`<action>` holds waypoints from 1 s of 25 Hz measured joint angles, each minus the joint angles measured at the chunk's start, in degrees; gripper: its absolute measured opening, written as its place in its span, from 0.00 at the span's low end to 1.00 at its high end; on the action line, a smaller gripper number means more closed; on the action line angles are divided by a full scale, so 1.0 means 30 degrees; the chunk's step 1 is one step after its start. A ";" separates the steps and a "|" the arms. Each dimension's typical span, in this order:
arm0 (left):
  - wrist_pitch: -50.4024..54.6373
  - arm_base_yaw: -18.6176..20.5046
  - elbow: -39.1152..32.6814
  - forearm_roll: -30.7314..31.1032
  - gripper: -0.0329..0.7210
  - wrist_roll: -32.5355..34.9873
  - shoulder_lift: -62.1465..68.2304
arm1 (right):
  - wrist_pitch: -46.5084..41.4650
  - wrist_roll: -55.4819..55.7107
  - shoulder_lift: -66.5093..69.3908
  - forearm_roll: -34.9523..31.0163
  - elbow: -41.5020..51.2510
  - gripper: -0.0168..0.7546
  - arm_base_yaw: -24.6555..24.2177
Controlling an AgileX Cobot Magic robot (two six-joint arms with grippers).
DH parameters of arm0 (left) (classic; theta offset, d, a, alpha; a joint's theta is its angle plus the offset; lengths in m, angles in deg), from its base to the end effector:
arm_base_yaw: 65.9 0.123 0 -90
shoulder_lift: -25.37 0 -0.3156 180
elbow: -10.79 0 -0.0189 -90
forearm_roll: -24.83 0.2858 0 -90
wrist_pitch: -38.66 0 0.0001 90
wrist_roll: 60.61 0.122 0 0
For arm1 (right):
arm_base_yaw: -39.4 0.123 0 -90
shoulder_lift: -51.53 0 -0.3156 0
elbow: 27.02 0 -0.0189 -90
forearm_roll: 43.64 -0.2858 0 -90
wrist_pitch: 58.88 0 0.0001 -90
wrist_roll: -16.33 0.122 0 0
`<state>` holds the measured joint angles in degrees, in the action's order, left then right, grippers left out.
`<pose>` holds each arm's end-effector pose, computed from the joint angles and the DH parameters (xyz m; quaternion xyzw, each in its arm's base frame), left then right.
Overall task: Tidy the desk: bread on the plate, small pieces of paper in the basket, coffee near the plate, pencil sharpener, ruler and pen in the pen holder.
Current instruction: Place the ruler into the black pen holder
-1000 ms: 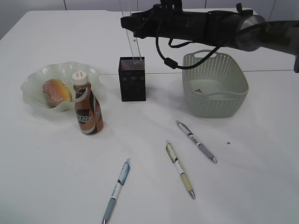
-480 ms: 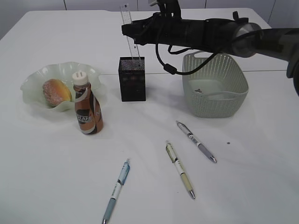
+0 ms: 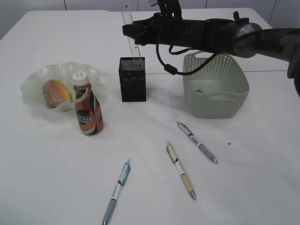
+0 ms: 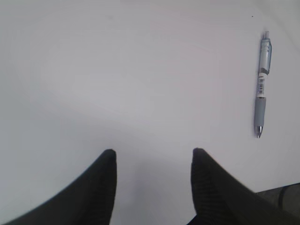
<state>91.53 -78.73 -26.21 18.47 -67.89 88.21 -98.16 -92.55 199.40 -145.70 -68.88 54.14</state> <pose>0.1894 -0.0542 0.2657 0.0249 0.9702 -0.0912 0.2230 0.6020 0.2366 0.2197 -0.3271 0.6604 0.3049 0.6032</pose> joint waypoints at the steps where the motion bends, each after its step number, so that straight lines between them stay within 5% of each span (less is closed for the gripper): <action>1: 0.0000 0.0000 0.0000 0.0000 0.55 0.0000 0.0000 | 0.0000 0.0000 0.0000 0.0000 0.0000 0.37 0.0000; 19: 0.0000 0.0000 0.0000 0.0000 0.55 0.0000 0.0000 | 0.0044 0.0000 0.0327 0.0000 -0.0012 0.41 0.0000; 25: 0.0000 0.0000 0.0000 -0.0114 0.55 0.0000 0.0000 | 0.0044 0.0000 0.0327 0.0000 -0.0012 0.53 0.0000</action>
<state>91.53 -78.73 -26.21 18.13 -67.89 88.21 -98.03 -92.55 200.37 -145.70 -68.92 54.14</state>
